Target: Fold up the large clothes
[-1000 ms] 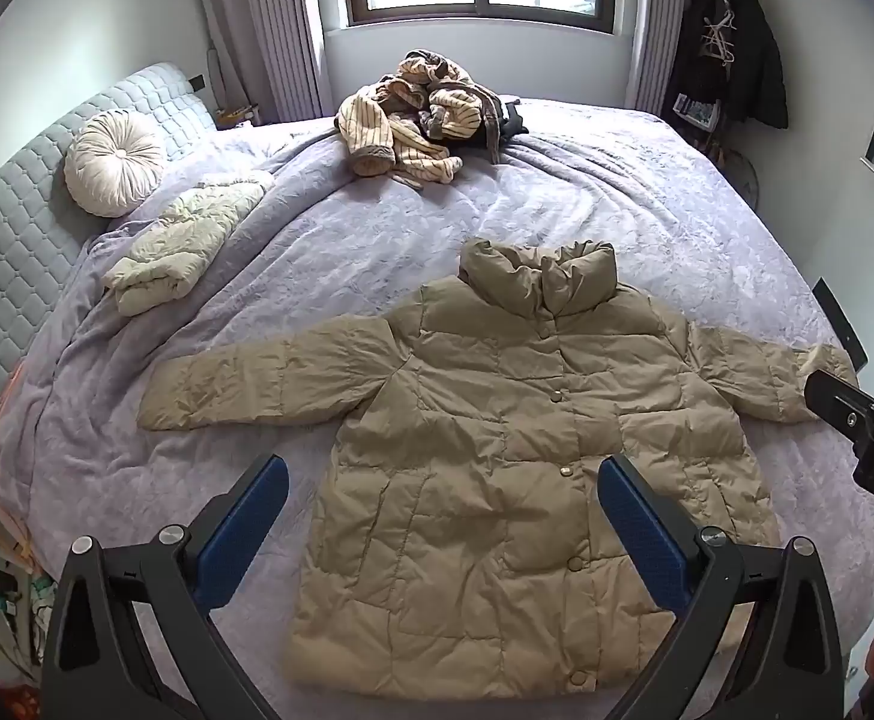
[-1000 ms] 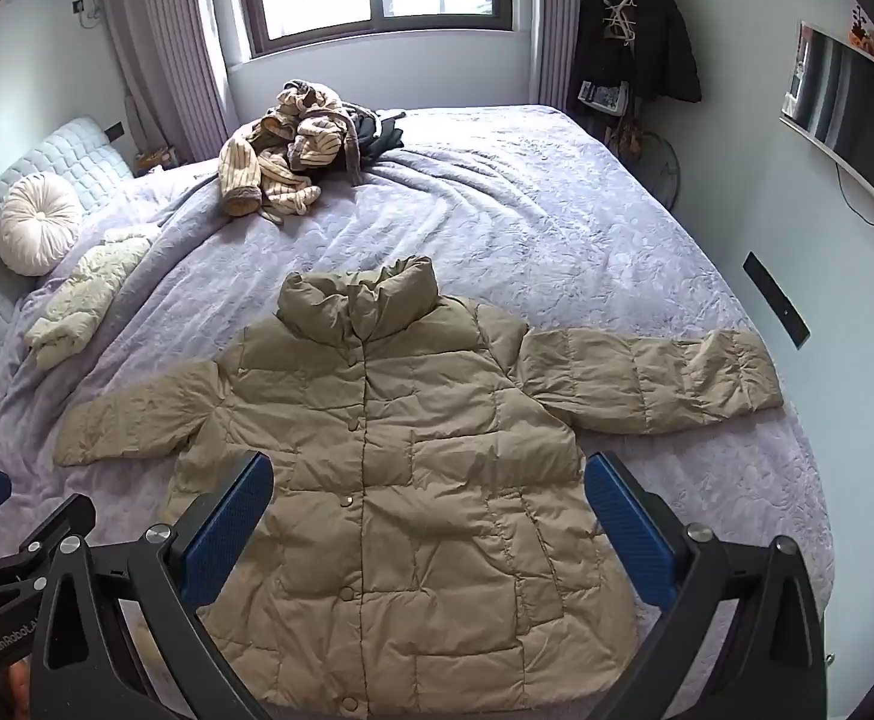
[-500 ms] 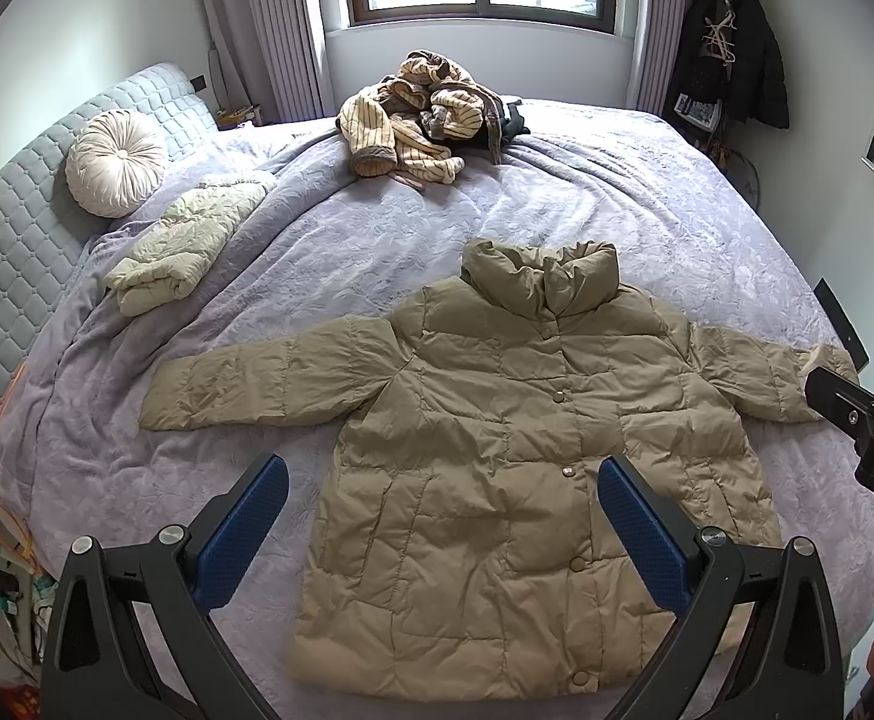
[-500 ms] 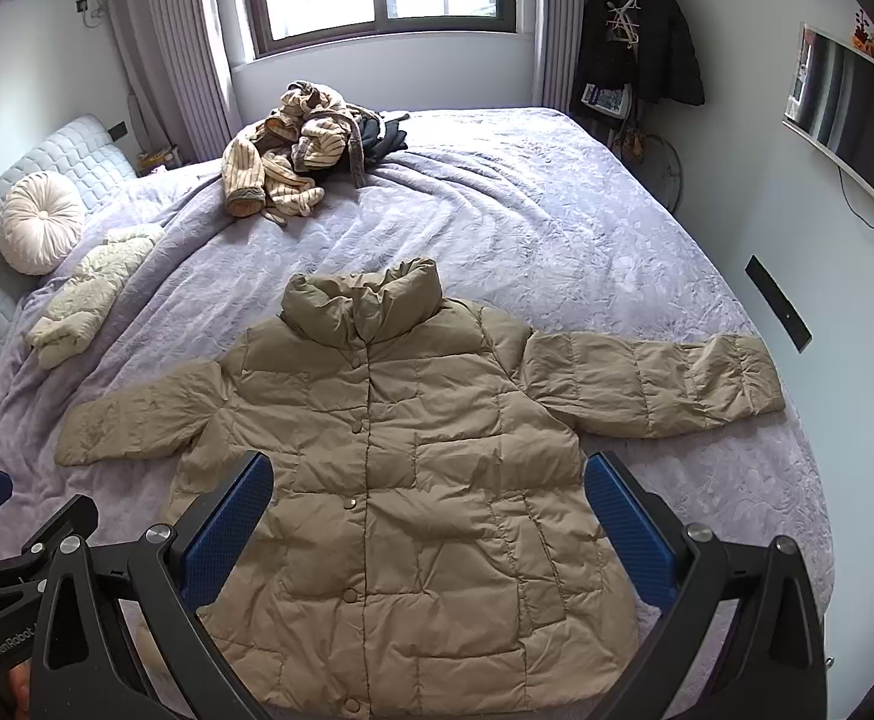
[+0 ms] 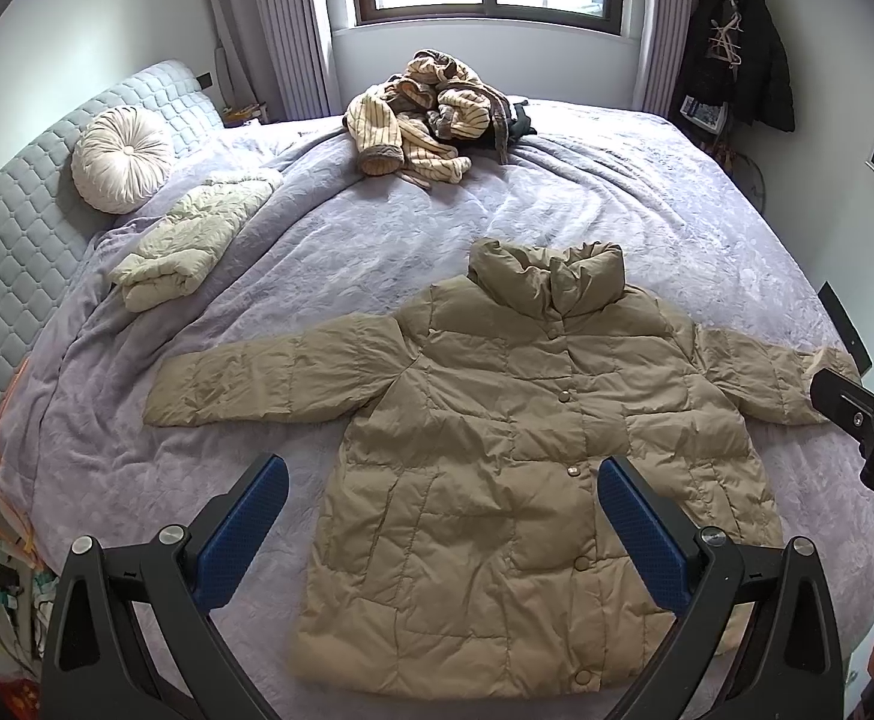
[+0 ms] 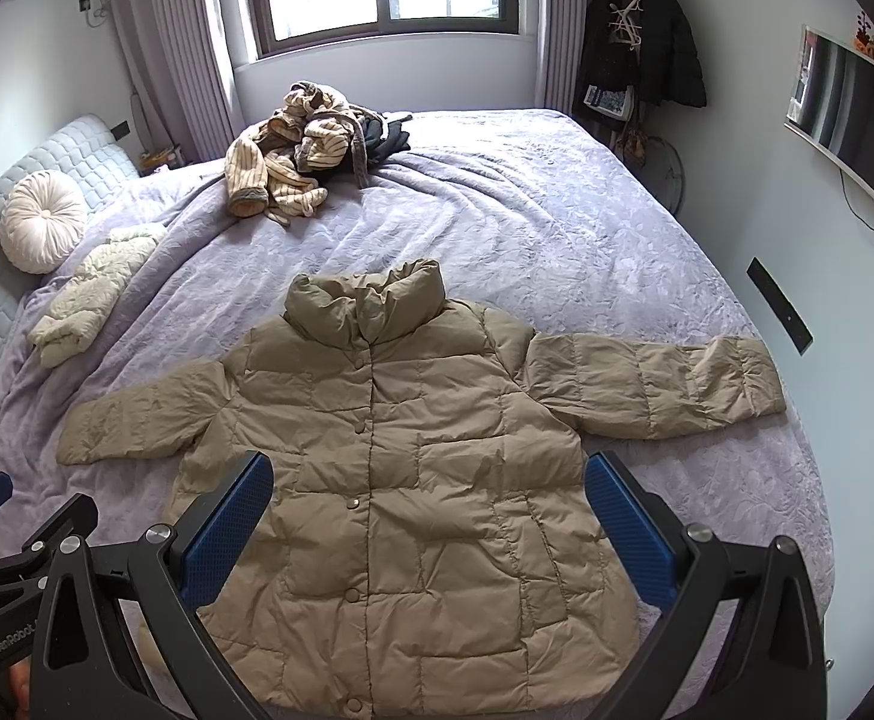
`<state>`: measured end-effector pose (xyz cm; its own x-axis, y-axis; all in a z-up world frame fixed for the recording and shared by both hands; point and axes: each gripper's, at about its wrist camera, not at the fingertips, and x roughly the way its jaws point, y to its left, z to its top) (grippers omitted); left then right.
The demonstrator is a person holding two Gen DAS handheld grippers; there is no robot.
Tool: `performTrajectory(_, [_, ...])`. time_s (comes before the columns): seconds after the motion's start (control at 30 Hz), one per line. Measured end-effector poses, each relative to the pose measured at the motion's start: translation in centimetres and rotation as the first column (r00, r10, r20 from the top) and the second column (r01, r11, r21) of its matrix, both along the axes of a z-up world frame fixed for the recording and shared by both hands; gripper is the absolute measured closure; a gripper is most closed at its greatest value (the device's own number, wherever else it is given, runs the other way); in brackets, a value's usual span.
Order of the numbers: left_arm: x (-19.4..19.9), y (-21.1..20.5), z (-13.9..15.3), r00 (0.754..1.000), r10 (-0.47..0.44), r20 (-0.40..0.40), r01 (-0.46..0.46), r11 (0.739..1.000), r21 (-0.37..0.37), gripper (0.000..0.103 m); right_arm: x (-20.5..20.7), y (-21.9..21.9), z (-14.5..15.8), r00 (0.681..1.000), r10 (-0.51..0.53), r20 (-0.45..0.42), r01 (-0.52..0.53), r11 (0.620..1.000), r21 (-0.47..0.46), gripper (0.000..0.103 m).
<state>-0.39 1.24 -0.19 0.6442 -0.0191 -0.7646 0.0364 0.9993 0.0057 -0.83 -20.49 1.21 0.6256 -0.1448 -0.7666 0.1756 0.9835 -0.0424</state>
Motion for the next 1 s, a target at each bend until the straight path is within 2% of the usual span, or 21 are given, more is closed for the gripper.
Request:
performTrajectory(0.43, [0.09, 0.52, -0.41, 1.000, -0.002, -0.025, 0.002, 1.000, 0.007, 0.000, 0.02, 0.18, -0.07, 1.000, 0.000, -0.003, 0.000, 1.000, 0.002, 0.000])
performTrajectory(1.0, [0.06, 0.42, -0.46, 1.000, 0.001, -0.016, -0.001, 1.000, 0.001, 0.000, 0.02, 0.24, -0.15, 1.000, 0.000, -0.003, 0.000, 1.000, 0.007, 0.000])
